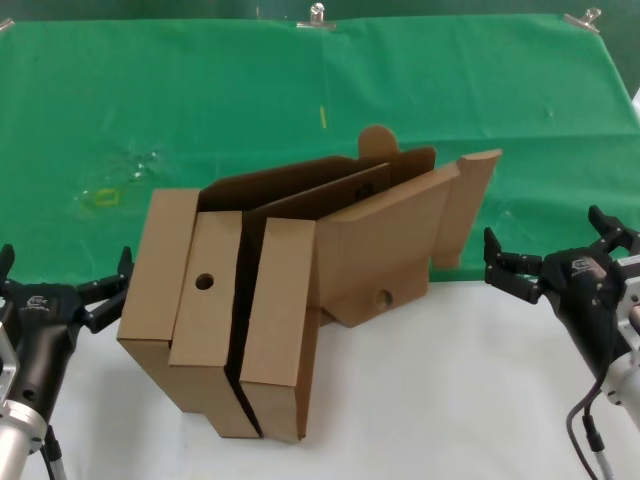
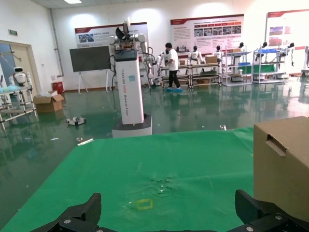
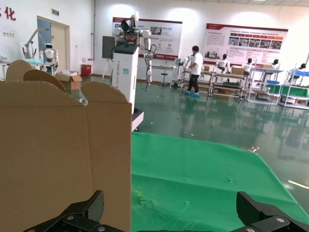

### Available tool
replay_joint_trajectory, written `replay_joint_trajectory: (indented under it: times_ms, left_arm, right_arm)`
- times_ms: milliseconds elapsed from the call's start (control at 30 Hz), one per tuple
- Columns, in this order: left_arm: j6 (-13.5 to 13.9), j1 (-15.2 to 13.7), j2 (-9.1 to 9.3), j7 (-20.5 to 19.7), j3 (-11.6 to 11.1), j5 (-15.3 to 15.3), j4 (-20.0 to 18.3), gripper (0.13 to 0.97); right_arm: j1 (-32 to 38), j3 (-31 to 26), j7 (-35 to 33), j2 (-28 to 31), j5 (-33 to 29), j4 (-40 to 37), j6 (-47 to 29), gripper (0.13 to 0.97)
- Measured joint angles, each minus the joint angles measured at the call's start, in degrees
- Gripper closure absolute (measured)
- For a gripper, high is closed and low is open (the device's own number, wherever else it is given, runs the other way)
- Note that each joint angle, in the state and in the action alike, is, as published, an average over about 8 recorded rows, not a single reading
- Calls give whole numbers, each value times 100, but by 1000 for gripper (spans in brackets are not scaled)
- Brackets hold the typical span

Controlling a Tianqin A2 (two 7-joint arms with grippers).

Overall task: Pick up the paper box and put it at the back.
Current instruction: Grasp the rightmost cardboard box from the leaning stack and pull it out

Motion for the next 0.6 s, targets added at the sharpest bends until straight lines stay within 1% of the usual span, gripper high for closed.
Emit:
replay_joint_trajectory:
  times_ms: [600]
  left_arm:
    - [0,0,0,0,0,0,0,132]
  right_arm:
    - [0,0,0,0,0,0,0,129]
